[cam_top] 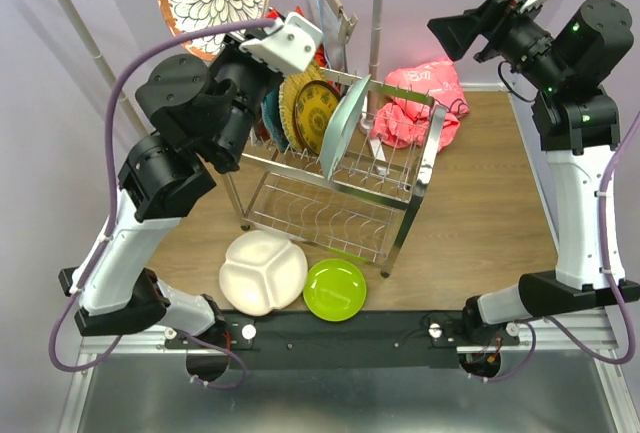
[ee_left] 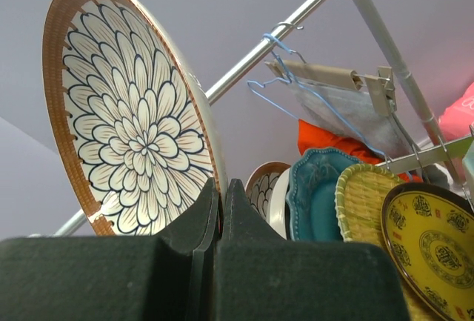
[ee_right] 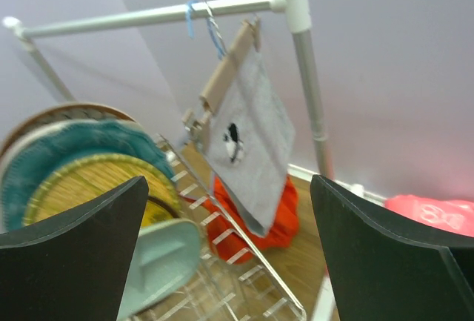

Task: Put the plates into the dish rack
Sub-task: Pass the plate from the left arm to the right

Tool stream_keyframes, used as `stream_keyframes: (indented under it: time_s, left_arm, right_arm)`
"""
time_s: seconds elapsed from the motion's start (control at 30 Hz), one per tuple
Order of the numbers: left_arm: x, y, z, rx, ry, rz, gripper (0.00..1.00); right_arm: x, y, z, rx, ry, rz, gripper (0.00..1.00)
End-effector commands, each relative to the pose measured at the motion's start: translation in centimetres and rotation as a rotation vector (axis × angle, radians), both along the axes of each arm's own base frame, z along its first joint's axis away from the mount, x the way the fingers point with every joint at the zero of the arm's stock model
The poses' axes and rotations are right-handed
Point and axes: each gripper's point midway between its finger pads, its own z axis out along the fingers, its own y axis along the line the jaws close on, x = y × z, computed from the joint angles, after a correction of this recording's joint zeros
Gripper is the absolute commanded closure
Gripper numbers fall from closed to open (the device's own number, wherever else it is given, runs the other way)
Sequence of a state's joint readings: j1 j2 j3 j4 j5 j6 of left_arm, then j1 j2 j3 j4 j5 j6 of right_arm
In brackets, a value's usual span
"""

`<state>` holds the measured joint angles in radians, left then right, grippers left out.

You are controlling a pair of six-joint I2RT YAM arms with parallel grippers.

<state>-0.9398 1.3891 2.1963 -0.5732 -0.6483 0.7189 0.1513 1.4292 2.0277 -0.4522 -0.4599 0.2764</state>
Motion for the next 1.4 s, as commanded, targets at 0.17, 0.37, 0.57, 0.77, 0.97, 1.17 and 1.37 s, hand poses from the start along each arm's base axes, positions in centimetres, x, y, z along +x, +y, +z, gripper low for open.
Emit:
stream_keyframes:
  time_s: [0.17,0.37,0.57,0.77,0.97,1.17,1.37]
  left_arm:
    - [-2.2,-1.6,1.9,0.105,-0.101,0.092,1.0]
    - [-2.7,-5.1,0.7,0.185,-0.091,0.07,1.0]
    - [-3.0,-7.7,0.6,0.276,-0.109,0.063,1.0]
    - [-2.7,-8.7,0.4,0.32,-0.124,0.085,1.0]
    - [-2.4,-9.7,-0.7,0.377,-0.125,0.107,1.0]
    - [-2.0,-11.2,-2.0,0.435,-0.124,0.119,1.0]
    - [-1.9,-13.1,-2.6,0.463,-0.133,0.113,1.0]
  right_arm:
    - [-2.2,4.5,6.2,0.294,0.056,0.348,0.03]
    - [-3.1,5.7,7.4,0.323,0.07,0.48,0.03]
    - [-4.4,5.6,7.1,0.262,0.023,0.491,0.03]
    - [-6.0,5.0,7.5,0.208,-0.052,0.455,0.03]
    - [-6.6,4.7,8.5,0.204,-0.086,0.432,0.03]
    - [-6.3,5.0,8.5,0.212,-0.067,0.456,0.03]
    - [-6.4,4.9,7.9,0.187,-0.06,0.448,0.03]
